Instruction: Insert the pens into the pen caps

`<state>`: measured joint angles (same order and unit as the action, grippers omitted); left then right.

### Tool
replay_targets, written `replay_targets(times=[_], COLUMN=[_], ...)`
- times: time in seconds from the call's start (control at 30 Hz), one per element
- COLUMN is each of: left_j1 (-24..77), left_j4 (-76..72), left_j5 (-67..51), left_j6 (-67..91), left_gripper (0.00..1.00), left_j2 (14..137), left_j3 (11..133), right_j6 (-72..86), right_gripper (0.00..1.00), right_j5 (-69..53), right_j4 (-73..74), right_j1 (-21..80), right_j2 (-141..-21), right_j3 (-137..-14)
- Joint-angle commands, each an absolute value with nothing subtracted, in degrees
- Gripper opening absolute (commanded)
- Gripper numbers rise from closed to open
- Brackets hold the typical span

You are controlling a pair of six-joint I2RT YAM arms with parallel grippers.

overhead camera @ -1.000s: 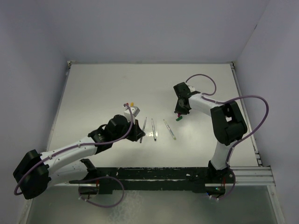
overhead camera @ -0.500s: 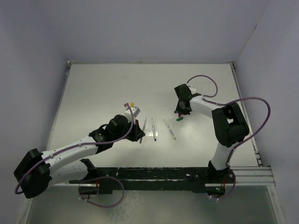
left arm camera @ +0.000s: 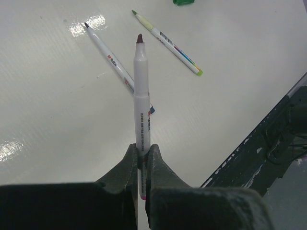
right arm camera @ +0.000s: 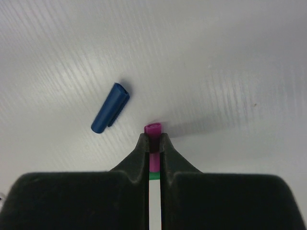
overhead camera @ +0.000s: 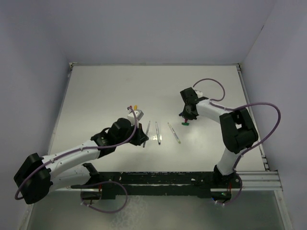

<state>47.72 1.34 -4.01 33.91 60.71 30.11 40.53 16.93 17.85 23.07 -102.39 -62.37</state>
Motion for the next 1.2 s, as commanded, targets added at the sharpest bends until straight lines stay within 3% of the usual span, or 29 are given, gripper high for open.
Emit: replay_targets(times=[0.0,0.33,0.67,0.93,1.17], left_j1=[47.94,48.21,50.02,55.6,57.38], left_j4=[0.56,-0.06,-4.34,-8.38,-9.93], left_j5=[-3.46,-3.91,-4.22,-0.06,0.87], left_j6=[34.45,34.69,33.63,32.72,31.95], left_gripper=[0.0,0.0,0.0,0.0,0.0], left_j2=[58.4,58.95,58.37,56.98,54.84], left_j3=[31.66,31.65,31.55,32.24,33.55], right_j6=[40.65,40.25,35.61,34.92,32.06], right_gripper=[0.0,0.0,0.0,0.0,0.0], right_j5=[18.28,17.65,8.2,2.85,8.46], right_j4=[23.86,23.01,4.83,-4.62,-10.52], right_j1=[22.83,23.1,23.36,25.57,36.48], right_j2=[-96.03,-77.76,-57.22,-50.66,-49.7], right_j3=[-60.81,-58.14,-45.51,-40.98,-42.99])
